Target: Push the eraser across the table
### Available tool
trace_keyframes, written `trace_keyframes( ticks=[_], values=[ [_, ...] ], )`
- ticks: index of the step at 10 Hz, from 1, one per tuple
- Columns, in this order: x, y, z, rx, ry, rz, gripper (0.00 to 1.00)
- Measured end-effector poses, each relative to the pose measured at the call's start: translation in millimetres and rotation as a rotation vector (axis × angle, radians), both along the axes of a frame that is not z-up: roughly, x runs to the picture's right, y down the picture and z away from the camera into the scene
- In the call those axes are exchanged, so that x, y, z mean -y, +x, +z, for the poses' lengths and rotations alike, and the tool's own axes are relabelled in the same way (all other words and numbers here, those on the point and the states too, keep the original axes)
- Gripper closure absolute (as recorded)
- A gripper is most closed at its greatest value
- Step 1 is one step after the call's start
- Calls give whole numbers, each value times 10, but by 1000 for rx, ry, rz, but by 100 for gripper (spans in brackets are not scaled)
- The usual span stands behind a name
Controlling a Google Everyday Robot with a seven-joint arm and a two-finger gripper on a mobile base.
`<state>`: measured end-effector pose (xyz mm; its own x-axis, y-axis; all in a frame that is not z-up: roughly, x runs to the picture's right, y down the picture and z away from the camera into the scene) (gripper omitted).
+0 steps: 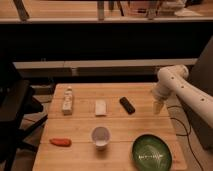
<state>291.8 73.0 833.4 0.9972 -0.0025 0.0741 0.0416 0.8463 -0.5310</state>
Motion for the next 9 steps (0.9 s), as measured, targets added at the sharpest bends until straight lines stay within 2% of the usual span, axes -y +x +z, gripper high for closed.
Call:
trace_keyframes(
  ticks=[4,9],
  values=[
    [-21,-35,97,8,-4,-1,21],
    [-60,-89,184,14,-9,-6,39]
  ],
)
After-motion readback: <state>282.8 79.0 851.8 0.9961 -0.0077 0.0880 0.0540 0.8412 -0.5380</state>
